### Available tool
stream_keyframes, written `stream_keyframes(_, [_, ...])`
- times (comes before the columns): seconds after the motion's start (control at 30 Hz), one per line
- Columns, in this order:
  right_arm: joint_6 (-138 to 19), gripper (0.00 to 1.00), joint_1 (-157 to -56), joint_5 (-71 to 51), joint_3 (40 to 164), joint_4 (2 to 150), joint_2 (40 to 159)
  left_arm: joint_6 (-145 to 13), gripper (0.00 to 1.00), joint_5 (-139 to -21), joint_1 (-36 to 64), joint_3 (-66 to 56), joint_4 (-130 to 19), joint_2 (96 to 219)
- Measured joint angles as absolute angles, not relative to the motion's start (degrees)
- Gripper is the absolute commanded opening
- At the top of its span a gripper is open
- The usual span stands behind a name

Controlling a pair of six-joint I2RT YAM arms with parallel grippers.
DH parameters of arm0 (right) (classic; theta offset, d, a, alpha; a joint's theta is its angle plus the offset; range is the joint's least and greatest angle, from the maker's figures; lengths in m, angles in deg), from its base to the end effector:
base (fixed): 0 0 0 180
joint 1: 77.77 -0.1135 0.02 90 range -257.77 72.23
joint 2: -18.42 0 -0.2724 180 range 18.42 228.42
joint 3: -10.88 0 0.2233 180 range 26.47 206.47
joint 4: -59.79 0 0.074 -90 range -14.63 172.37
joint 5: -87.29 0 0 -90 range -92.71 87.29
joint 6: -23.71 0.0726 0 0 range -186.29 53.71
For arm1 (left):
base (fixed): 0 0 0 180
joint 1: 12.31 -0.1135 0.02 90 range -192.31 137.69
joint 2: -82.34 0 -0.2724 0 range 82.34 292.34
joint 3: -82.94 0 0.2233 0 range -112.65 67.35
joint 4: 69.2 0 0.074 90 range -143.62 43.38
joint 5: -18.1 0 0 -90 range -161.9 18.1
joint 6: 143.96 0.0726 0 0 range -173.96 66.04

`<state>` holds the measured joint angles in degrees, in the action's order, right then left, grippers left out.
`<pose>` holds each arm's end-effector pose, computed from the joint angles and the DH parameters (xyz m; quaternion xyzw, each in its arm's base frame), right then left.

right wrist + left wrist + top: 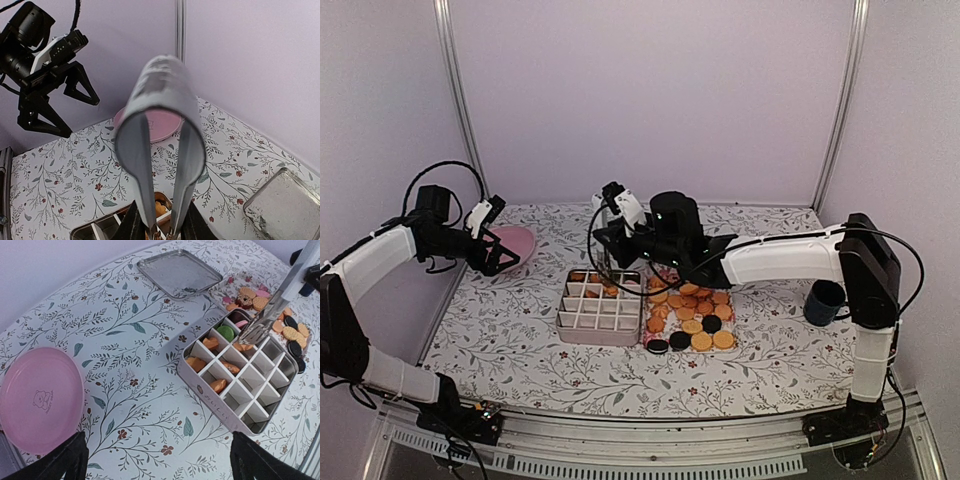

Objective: Pack the cookies
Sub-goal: Adjust the fake cookies in the empty pocket of the box.

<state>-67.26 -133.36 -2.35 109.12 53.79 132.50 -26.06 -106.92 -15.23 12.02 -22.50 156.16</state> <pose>0.2775 0.4043 0.2762 -0.3607 0.6748 0.2933 0.5732 0.2554 -0.0287 0.2622 0.2950 0.8514 -0.1847 0.3925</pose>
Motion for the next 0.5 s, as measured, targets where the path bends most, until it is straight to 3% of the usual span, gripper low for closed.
stream_keyframes(0.5, [-63.2, 0.02, -133.2, 2.0, 111.3, 56.9, 133.2, -26.1, 0.99, -107.0, -15.2, 12.0, -22.5, 156.2])
